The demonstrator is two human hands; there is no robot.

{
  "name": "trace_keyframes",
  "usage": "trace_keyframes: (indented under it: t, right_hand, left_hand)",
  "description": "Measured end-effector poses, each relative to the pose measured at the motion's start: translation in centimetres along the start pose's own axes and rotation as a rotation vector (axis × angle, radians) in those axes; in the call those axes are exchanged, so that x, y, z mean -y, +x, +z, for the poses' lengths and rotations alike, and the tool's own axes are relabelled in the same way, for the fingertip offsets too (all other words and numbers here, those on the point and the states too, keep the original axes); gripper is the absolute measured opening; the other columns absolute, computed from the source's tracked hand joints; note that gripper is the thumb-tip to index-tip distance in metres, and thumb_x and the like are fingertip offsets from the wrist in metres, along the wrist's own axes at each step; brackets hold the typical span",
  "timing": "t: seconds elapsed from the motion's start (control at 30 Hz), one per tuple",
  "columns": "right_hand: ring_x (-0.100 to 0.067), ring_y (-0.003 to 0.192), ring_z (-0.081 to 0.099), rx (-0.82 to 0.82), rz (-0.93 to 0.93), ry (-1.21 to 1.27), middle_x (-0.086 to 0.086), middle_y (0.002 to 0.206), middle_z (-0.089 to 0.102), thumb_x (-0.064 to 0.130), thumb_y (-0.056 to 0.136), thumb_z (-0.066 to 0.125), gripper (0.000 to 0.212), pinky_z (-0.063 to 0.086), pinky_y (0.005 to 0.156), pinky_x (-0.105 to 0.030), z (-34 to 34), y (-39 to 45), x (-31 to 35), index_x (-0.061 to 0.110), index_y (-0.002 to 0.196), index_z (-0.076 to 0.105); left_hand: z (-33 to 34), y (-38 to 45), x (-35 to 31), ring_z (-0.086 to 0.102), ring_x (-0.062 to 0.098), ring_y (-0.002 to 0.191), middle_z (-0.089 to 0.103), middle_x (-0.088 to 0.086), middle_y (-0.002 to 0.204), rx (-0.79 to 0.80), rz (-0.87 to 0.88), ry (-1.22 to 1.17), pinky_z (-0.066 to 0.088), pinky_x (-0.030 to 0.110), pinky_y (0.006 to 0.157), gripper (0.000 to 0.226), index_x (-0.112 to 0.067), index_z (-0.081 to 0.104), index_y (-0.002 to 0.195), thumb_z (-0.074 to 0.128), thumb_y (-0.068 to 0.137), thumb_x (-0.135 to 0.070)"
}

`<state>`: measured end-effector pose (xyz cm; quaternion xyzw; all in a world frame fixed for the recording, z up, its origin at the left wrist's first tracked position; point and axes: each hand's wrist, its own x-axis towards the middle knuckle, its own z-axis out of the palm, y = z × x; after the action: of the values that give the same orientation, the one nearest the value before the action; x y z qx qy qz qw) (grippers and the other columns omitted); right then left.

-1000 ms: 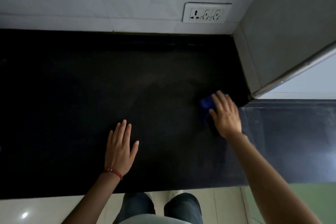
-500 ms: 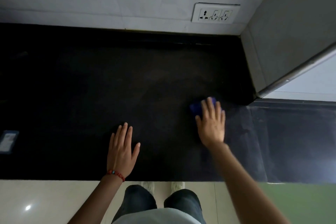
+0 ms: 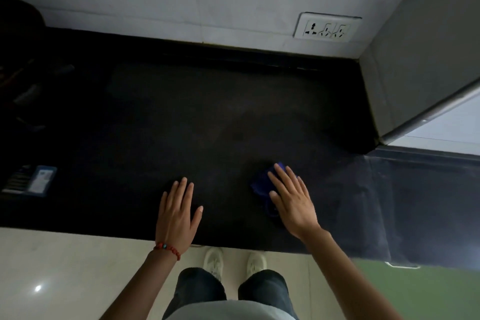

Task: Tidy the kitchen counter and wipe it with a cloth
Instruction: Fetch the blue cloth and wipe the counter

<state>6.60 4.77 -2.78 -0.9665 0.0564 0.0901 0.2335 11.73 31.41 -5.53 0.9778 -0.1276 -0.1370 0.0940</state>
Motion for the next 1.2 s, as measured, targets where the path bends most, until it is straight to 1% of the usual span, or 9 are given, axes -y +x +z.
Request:
trace_keyframes:
  t: [0.13, 0.23, 0.37, 0.5, 0.67, 0.87, 0.93, 1.0, 1.2]
  right_hand:
    - [-0.024, 0.134, 0.033, -0.231, 0.291, 0.271, -0.006, 0.148, 0.033, 0.036, 0.091, 0.049, 0.055, 0.033, 0.108, -0.040, -1.0, 0.1, -1.0, 0.020, 0.141, 0.033]
    - [-0.027, 0.125, 0.041, -0.221, 0.442, 0.257, -0.008, 0.135, 0.047, 0.044, 0.084, 0.059, 0.063, 0.035, 0.103, -0.041, -1.4, 1.0, -0.6, 0.016, 0.137, 0.039]
    - [-0.033, 0.118, 0.045, -0.080, 0.497, 0.173, -0.014, 0.126, 0.052, 0.047, 0.081, 0.060, 0.060, 0.039, 0.099, -0.043, -1.1, 2.0, 0.4, 0.010, 0.126, 0.051]
    - [-0.031, 0.090, 0.061, -0.075, 0.493, 0.384, -0.015, 0.094, 0.066, 0.042, 0.072, 0.070, 0.038, 0.054, 0.073, -0.041, -1.1, 2.1, 0.7, 0.009, 0.090, 0.065]
    - [-0.023, 0.086, 0.061, -0.006, 0.326, 0.488, -0.010, 0.102, 0.062, 0.030, 0.071, 0.076, 0.038, 0.051, 0.068, -0.031, -0.2, 0.8, 3.8, 0.012, 0.101, 0.061]
    - [-0.002, 0.075, 0.056, 0.187, -0.011, 0.499, 0.006, 0.088, 0.059, 0.022, 0.072, 0.076, 0.034, 0.046, 0.055, -0.010, 2.1, -0.7, 11.1, 0.018, 0.100, 0.057]
    - [0.001, 0.076, 0.054, 0.294, -0.090, 0.489, 0.008, 0.089, 0.057, 0.020, 0.073, 0.076, 0.037, 0.045, 0.053, -0.008, 3.7, -1.5, 13.9, 0.018, 0.103, 0.055]
    - [-0.004, 0.079, 0.055, 0.403, -0.140, 0.454, 0.007, 0.092, 0.055, 0.020, 0.073, 0.075, 0.040, 0.043, 0.058, -0.010, 5.5, -2.5, 16.7, 0.017, 0.107, 0.054]
    - [-0.013, 0.080, 0.056, 0.578, -0.308, 0.283, 0.001, 0.090, 0.059, 0.017, 0.073, 0.074, 0.034, 0.040, 0.059, -0.014, 11.8, -5.2, 23.6, 0.016, 0.100, 0.055]
  left_hand:
    - [0.0, -0.2, 0.1, 0.041, 0.031, 0.130, 0.044, 0.014, 0.141, 0.010, -0.004, -0.006, 0.031, 0.046, 0.104, 0.072, -0.010, 0.041, 0.132, 0.002, 0.090, -0.054]
    - [0.0, -0.7, 0.2, 0.041, 0.031, 0.130, 0.045, 0.013, 0.141, 0.005, -0.003, -0.008, 0.032, 0.048, 0.103, 0.066, -0.011, 0.043, 0.131, 0.010, 0.091, -0.052]
    - [0.3, -2.2, 0.5, 0.040, 0.029, 0.131, 0.044, 0.010, 0.141, -0.017, 0.003, -0.020, 0.026, 0.045, 0.103, 0.059, -0.012, 0.044, 0.131, 0.026, 0.085, -0.043]
    - [0.7, -4.1, 0.9, 0.047, 0.030, 0.126, 0.051, 0.009, 0.136, -0.023, -0.029, -0.023, 0.031, 0.045, 0.099, 0.057, -0.013, 0.049, 0.127, 0.031, 0.082, -0.042]
    - [1.3, -7.5, 1.6, 0.033, 0.029, 0.136, 0.037, 0.006, 0.146, -0.057, -0.138, -0.168, 0.027, 0.048, 0.107, 0.068, -0.016, 0.044, 0.132, 0.023, 0.079, -0.051]
    - [1.9, -15.3, 4.3, 0.028, 0.023, 0.138, 0.031, 0.008, 0.149, -0.127, -0.498, -0.464, 0.027, 0.037, 0.111, 0.083, -0.015, 0.037, 0.136, 0.017, 0.071, -0.061]
    - [2.4, -19.2, 5.6, 0.035, 0.023, 0.133, 0.039, 0.009, 0.144, -0.146, -0.681, -0.636, 0.030, 0.034, 0.109, 0.069, -0.013, 0.042, 0.133, 0.034, 0.080, -0.057]
    - [2.9, -23.4, 7.0, 0.049, 0.024, 0.121, 0.052, 0.011, 0.133, -0.198, -0.900, -0.817, 0.036, 0.028, 0.102, 0.043, -0.009, 0.051, 0.125, 0.052, 0.089, -0.032]
    - [7.7, -36.6, 10.7, 0.058, 0.029, 0.109, 0.065, 0.012, 0.117, -0.218, -1.317, -1.007, 0.041, 0.033, 0.097, 0.024, -0.006, 0.064, 0.108, 0.049, 0.091, -0.016]
